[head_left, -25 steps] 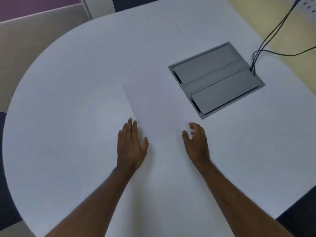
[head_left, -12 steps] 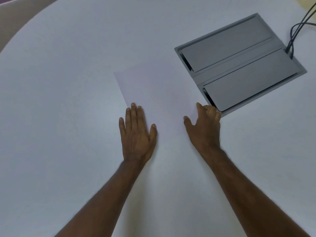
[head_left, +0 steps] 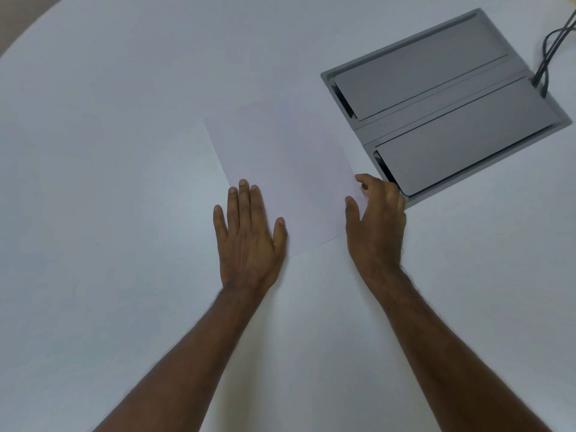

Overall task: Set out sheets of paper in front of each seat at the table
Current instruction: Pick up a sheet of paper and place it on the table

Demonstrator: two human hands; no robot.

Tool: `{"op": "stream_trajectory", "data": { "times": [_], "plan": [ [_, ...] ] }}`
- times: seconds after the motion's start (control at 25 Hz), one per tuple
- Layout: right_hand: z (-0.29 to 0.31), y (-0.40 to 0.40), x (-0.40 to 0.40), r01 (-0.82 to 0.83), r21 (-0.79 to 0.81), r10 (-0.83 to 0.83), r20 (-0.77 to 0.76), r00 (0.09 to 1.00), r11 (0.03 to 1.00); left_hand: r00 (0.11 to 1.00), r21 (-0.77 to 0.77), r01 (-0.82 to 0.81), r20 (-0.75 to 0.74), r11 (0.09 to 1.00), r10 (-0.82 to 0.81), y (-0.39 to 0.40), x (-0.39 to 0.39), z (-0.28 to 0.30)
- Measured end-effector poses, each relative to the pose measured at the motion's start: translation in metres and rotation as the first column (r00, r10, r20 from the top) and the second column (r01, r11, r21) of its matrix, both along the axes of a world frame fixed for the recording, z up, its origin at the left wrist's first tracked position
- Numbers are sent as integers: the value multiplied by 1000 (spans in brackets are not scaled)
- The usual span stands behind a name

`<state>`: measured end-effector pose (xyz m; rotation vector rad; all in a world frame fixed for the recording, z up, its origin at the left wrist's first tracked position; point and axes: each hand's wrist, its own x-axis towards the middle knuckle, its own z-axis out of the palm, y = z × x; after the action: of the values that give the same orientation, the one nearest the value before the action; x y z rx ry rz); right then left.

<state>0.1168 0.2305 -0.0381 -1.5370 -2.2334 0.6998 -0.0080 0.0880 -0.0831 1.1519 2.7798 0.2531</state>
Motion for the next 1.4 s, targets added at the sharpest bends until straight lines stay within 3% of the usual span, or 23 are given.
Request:
{"op": "stream_trajectory", "data": {
  "times": [0.08,0.32,0.48,0.64,0.72,0.8,0.84,0.92,1.2,1.32,1.4],
  "plan": [
    [4,3,-1,3,-101,-18,-139,990,995,1000,7,1,3,1000,-1,0,-1,0],
    [16,12,8,20,-283,-110,-307,945,959,995,113,-24,98,993,13,-3,-1,2],
    [18,23,34,17,-541,-275,-399,875,841,955,342,-147,293,928,43,-6,-7,10],
    [38,29,78,-16,-622,-339,-447,828,782,893,426,-340,426,838,146,2,2,32],
    [48,33,107,-5,-630,-356,-445,822,776,768,420,-508,617,752,174,13,18,50],
    [58,38,138,15,-633,-365,-427,828,774,522,323,-681,844,657,127,27,36,64],
    [63,39,155,22,-637,-368,-417,831,771,415,251,-714,904,654,106,33,46,69],
    [72,41,188,35,-642,-369,-395,841,766,307,160,-692,948,704,87,45,69,70],
    [82,38,289,115,-607,-372,-316,873,786,91,-13,-633,992,774,92,57,163,68],
    [77,32,324,196,-567,-389,-243,889,800,53,-66,-559,992,827,115,54,200,62],
    [70,27,340,300,-430,-373,-94,923,851,63,-73,-535,990,842,125,53,222,61]
  ]
}}
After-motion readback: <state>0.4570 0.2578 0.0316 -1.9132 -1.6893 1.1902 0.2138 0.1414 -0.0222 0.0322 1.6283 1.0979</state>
